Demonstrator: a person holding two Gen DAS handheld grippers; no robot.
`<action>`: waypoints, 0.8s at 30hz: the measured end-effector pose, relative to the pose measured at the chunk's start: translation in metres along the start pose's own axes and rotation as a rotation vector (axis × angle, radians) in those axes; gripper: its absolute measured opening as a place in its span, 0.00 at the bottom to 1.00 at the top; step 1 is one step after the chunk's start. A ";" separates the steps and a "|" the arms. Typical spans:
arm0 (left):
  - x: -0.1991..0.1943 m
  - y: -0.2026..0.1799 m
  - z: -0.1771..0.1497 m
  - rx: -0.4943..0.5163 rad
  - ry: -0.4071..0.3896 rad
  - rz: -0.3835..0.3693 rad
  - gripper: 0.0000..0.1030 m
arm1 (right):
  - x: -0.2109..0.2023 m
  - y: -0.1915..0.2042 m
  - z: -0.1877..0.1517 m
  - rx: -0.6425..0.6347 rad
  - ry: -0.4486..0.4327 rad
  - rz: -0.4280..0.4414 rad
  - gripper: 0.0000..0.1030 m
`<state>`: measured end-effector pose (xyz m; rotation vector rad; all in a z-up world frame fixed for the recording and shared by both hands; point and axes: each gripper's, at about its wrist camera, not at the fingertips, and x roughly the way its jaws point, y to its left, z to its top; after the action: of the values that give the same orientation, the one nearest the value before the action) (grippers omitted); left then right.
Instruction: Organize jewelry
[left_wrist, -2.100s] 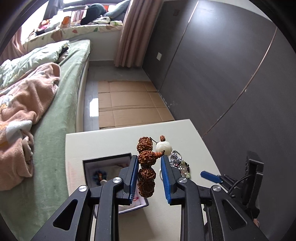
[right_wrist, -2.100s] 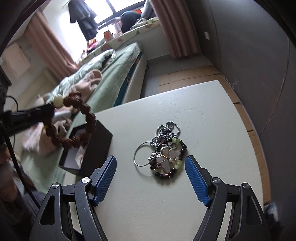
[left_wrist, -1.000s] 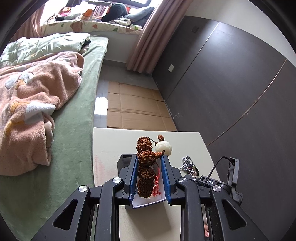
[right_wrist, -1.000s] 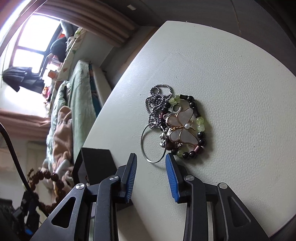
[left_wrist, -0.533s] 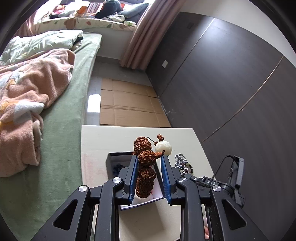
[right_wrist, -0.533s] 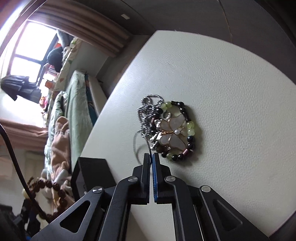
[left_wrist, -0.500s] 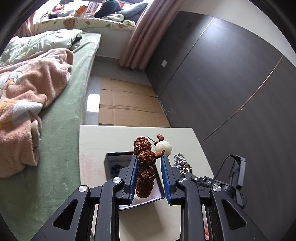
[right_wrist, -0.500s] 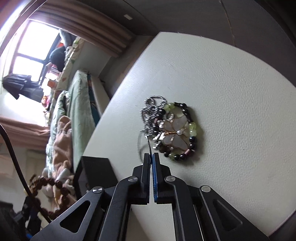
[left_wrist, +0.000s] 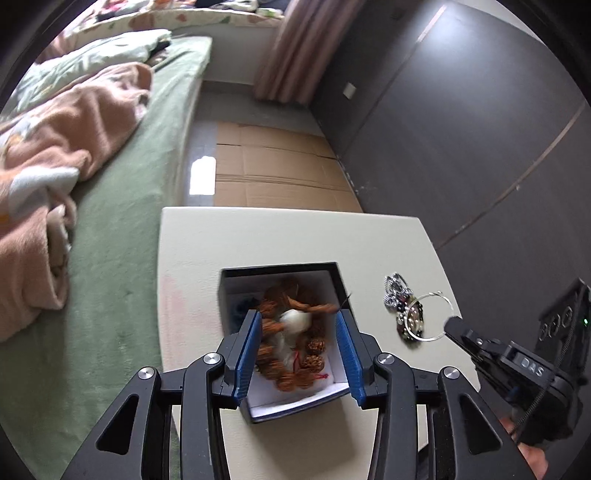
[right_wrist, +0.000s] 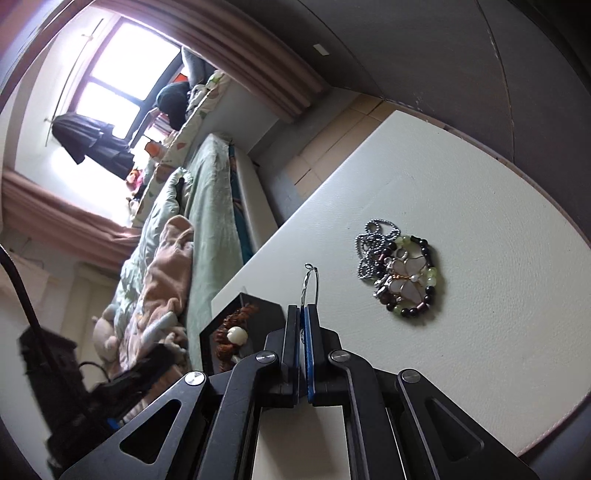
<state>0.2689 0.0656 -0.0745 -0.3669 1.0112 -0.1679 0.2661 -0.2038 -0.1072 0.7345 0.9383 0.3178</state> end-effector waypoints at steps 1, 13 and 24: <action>-0.004 0.005 0.001 -0.011 -0.011 0.000 0.42 | -0.001 0.005 -0.001 -0.016 0.002 0.006 0.04; -0.038 0.031 0.001 -0.066 -0.142 0.005 0.55 | 0.011 0.062 -0.015 -0.172 0.061 0.085 0.04; -0.039 0.035 0.000 -0.079 -0.157 0.018 0.64 | 0.058 0.081 -0.030 -0.200 0.193 0.104 0.44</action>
<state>0.2474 0.1099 -0.0563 -0.4355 0.8675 -0.0816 0.2796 -0.1015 -0.0978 0.5763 1.0354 0.5736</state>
